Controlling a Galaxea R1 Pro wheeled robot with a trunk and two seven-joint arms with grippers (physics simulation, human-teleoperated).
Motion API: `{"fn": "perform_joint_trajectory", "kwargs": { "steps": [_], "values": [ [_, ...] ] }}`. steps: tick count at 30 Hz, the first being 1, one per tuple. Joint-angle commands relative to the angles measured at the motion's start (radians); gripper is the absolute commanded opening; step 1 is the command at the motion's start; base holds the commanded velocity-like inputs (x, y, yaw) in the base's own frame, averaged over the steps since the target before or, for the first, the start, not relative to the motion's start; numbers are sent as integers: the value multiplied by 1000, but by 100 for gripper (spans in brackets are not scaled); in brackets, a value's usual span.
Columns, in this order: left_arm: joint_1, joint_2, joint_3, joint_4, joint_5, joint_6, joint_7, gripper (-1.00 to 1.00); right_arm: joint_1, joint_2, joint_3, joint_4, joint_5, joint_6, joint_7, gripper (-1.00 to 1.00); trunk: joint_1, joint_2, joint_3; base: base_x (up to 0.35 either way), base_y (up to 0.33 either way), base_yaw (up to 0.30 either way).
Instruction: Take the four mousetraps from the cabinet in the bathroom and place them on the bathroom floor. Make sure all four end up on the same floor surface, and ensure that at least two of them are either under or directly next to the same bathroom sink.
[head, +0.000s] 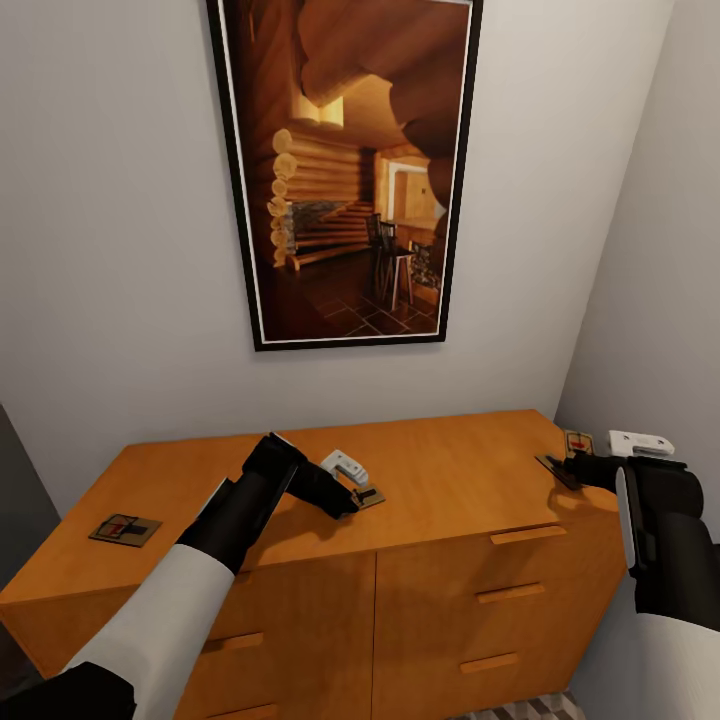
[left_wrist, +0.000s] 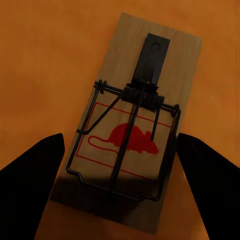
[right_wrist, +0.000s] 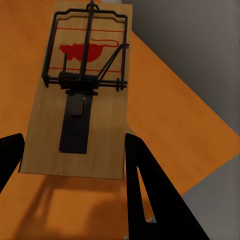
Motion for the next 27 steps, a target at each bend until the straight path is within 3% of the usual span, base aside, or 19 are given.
{"fn": "perform_joint_trajectory", "kwargs": {
  "steps": [1,10,16,18,22,27],
  "values": [
    [0,0,0,32,-25,-2,-10,-100,-1,0,-1,-1,8,4,10,-100,0,-1,-1,0,0,0],
    [0,0,1,14,-29,31,-9,-100,-1,0,-1,-1,8,4,10,-100,0,-1,-1,0,0,0],
    [0,2,6,-169,-55,80,31,-100,-1,0,-1,-1,7,4,10,-100,0,-1,-1,0,0,0],
    [0,1,14,-195,-65,83,37,-100,-1,0,-1,-1,7,4,10,-100,0,-1,-1,0,0,0],
    [0,-1,71,-226,-111,88,46,-100,-1,0,-1,-1,7,4,11,-100,0,-1,-1,0,0,0],
    [0,-2,174,-236,-163,89,49,-100,-1,0,1,-1,7,4,11,-100,0,-1,-1,0,0,0]
  ]
}}
